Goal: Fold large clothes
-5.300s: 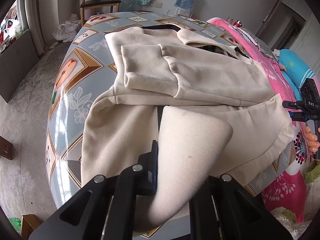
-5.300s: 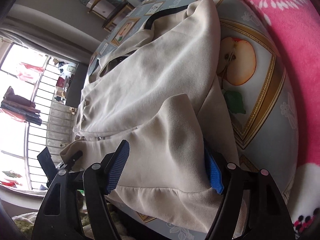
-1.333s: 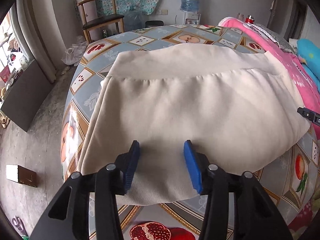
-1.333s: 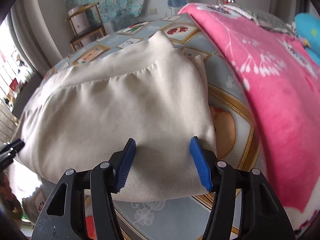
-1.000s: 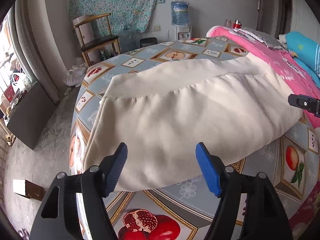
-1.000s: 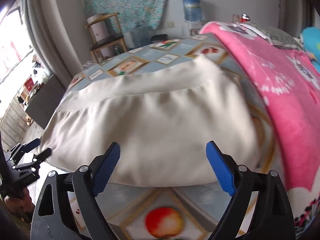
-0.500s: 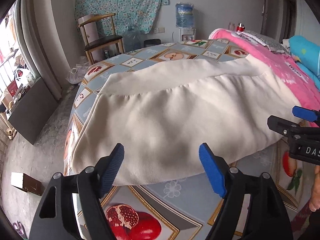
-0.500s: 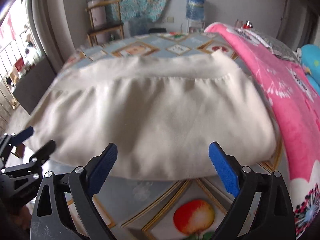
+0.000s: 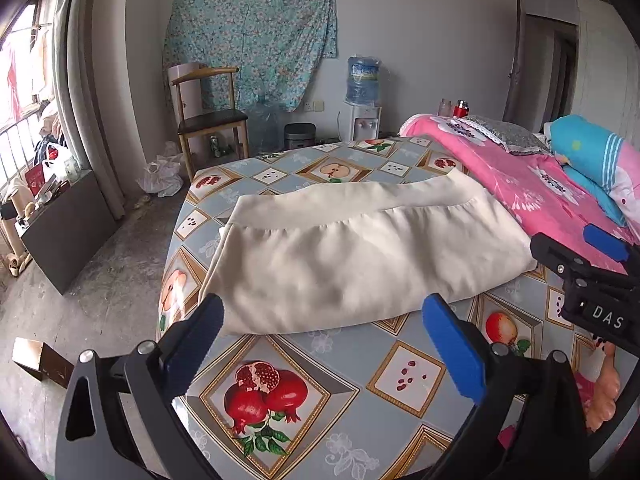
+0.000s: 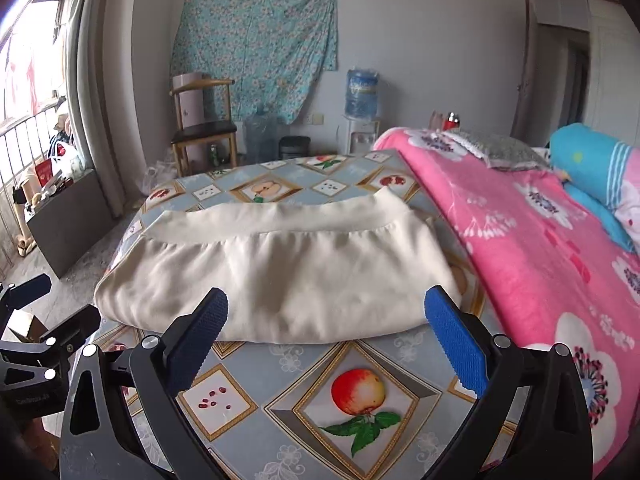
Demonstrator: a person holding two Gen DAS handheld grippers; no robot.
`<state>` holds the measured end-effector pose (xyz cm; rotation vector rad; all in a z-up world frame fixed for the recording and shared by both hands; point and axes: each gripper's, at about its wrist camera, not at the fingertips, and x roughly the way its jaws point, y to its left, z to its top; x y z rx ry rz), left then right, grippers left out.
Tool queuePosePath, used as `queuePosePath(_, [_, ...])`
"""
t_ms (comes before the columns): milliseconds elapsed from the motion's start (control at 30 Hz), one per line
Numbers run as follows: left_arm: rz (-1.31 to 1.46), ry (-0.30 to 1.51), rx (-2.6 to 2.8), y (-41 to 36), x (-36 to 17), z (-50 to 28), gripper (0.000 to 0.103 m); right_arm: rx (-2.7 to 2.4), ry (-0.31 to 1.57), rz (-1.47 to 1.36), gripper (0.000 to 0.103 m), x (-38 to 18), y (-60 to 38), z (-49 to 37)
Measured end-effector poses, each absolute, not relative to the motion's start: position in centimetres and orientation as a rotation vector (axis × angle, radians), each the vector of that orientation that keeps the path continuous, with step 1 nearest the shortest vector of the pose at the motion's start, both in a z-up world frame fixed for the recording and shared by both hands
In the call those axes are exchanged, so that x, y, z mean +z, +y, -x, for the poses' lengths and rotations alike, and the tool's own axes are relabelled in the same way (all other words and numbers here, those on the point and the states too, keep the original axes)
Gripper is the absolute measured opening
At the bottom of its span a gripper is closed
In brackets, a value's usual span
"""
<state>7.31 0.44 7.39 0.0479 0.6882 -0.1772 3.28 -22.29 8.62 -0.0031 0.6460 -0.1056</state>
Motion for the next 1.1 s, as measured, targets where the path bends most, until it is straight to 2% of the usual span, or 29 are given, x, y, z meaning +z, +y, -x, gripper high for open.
queuePosePath(433, [-0.076,0.703,0.085,0.1,7.2,-7.2,0.098,-0.199,0.615,0.090,0.096,8.4,-22.5,-0.5])
queuePosePath(800, [-0.105,0.937,0.108,-1.3,3.1,-9.3,0.098,-0.128,0.850,0.021,0.096,4.0,-23.9,-3.1])
queuePosePath(1100, [-0.101,0.993,0.078,-1.8,2.4,-9.2,0.098,-0.094,0.950,-0.054,0.096,2.6,-23.8,-3.8])
